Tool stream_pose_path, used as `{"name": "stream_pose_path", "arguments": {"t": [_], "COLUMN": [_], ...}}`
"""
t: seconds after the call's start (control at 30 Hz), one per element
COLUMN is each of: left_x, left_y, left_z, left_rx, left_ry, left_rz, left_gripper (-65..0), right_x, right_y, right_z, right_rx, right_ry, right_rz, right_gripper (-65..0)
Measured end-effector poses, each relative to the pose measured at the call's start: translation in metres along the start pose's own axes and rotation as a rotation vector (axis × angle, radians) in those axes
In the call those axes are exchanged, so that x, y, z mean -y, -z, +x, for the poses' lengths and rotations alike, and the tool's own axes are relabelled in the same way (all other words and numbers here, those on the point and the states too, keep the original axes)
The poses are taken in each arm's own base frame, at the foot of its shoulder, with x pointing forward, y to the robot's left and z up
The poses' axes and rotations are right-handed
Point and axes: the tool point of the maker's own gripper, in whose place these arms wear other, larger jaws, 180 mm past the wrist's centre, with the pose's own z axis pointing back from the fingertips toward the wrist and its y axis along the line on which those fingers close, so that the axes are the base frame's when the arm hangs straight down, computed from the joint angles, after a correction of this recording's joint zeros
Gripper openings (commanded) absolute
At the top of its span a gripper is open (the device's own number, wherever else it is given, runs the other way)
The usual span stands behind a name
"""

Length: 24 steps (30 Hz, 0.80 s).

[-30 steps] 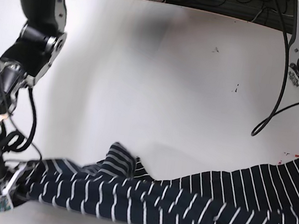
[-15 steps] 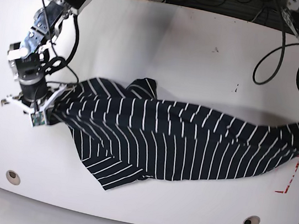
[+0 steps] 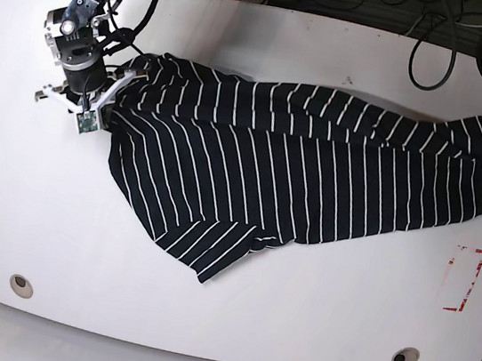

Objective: Layout the t-shirt on the table in an organized manner, then fold the t-shirt properly
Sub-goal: 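Lower the held shirt back onto the table, spreading it between both grippers, then open the right gripper and release the shirt edge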

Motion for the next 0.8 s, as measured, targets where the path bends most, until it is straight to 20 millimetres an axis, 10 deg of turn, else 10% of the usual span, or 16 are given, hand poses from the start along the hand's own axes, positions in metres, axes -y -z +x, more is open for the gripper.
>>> {"name": "stream_pose_path", "arguments": {"t": [0.47, 0.8], "left_x": [0.005, 0.008], "left_y": [0.0, -0.001], "left_z": [-0.022, -0.039], "left_rx": [-0.058, -0.103], "left_ry": [0.018, 0.036], "left_rz": [-0.011, -0.019], "left_gripper": [-65.0, -63.9], "right_x": [-0.023, -0.019], "right_y": [-0.008, -0.01], "right_z": [-0.031, -0.037], "right_rx": [-0.07, -0.081], "right_ry": [0.035, 0.088], "right_rz": [0.043, 0.015], "right_gripper": [-62.8, -23.1]}}
